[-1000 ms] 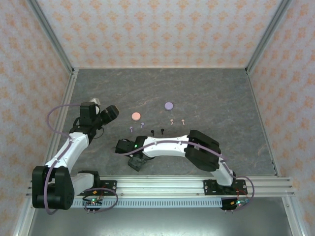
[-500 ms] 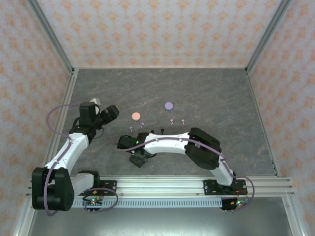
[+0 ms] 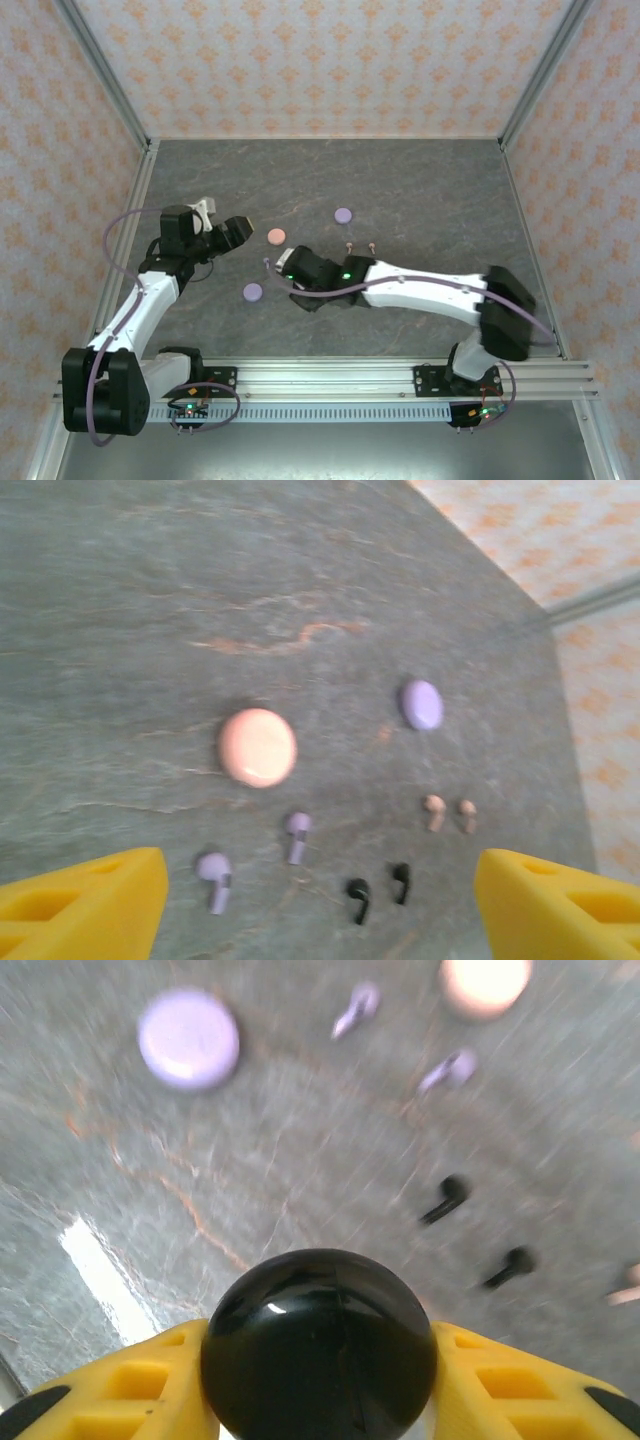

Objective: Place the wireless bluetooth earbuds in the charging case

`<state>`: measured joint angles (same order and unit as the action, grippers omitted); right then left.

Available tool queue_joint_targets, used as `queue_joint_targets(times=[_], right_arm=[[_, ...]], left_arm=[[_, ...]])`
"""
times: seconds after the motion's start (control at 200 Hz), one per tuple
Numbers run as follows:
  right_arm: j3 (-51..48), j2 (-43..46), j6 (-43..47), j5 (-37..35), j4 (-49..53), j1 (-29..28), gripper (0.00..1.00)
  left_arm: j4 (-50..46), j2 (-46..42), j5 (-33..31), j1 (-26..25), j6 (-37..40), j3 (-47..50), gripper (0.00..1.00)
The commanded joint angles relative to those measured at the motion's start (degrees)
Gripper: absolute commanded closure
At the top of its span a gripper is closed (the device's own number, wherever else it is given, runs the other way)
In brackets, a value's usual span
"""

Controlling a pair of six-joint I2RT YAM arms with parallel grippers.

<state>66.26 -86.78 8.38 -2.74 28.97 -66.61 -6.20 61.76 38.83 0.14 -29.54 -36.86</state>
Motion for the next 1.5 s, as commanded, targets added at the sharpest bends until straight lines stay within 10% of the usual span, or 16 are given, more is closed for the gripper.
queue_joint_targets(times=[0.0, 0.3, 0.821, 1.496], right_arm=[[-6.13, 9.43, 10.34, -8.8, -11.22, -0.13, 0.53], [-13.11, 23.33, 27.41, -14.39, -22.43, -0.12, 0.55], [-11.06, 23.59, 31.54, -11.85, -22.14, -0.12, 0.55], [-11.67, 23.33, 30.21, -12.13, -23.45, -0.12, 0.55]], left_arm=[[0.88, -3.22, 8.42, -2.46, 0.7, -3.74, 0.2], [2.19, -8.81, 15.17, -11.05, -0.29, -8.59, 0.19], [3.93, -6.36, 15.04, -25.0, 2.13, -11.68, 0.21], [-1.85, 0.23, 18.26, -30.1, 10.04, -13.46, 0.57]])
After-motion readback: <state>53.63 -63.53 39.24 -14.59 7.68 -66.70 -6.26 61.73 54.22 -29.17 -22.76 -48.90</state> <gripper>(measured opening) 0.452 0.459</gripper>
